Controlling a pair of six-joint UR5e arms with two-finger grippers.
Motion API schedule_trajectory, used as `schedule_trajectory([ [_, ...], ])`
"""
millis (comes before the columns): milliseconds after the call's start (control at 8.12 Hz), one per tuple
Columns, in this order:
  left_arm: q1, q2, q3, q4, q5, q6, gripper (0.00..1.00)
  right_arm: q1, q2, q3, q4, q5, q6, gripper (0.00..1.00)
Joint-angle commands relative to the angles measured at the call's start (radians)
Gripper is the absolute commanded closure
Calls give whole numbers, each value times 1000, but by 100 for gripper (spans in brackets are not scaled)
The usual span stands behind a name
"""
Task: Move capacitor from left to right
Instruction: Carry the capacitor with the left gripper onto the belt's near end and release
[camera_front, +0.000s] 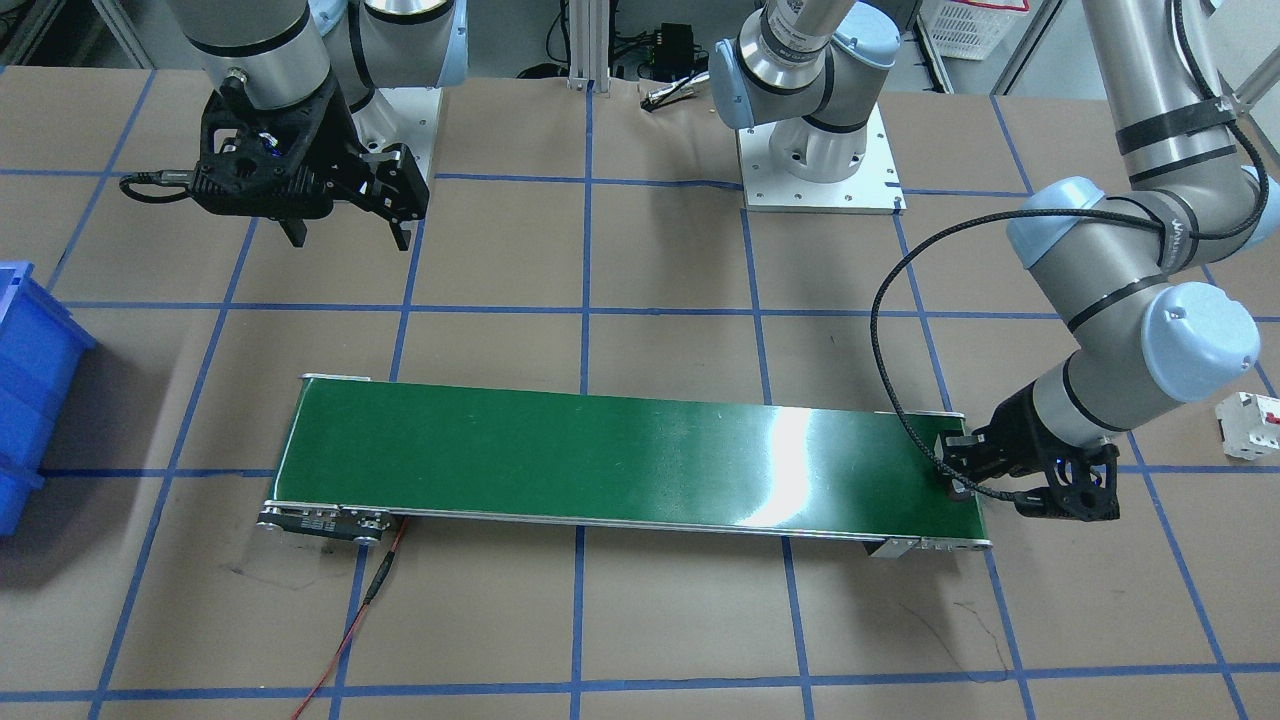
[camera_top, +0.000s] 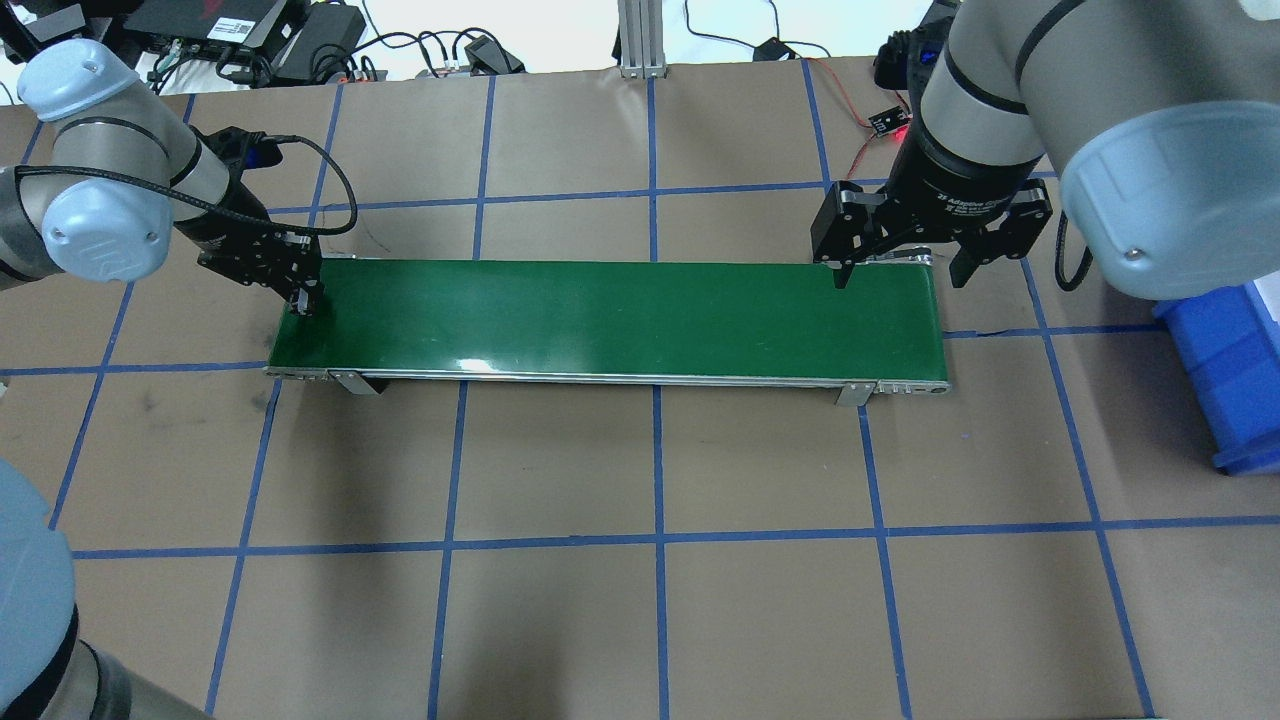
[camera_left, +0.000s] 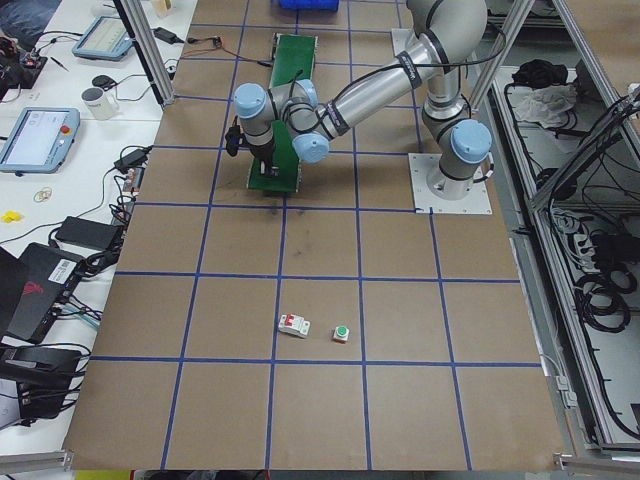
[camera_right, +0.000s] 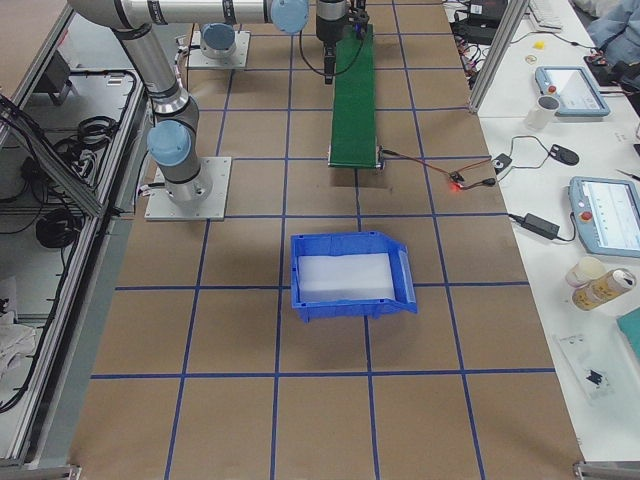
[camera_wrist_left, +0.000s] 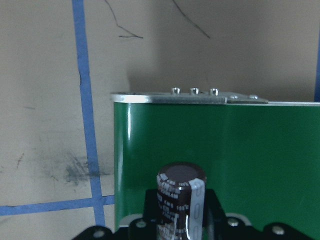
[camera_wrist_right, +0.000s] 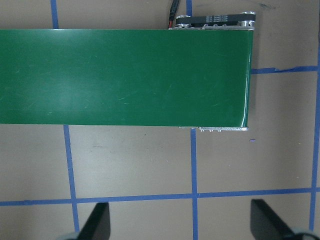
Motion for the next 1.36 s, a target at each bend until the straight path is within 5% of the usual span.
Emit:
schedule_trajectory([
  [0,-2,-8,-1,-39,5,-27,75,0,0,0,0,1,0,0],
  [123,-5,-6,1,-42,3,-31,19,0,0,0,-1,1,0,0],
  [246,-13,3,2,-42,3,-33,2,0,0,0,0,1,0,0],
  [616,-114,55,5,-44,16,-124,0,-1,18,0,-6,2,-3,0],
  [862,-123,130,5,-125,17,-134,0,-6,121,0,-43,-8,6,0],
  [1232,-122,211,5,-219,177,-139,0,-6,280,2,-263,-7,2,0],
])
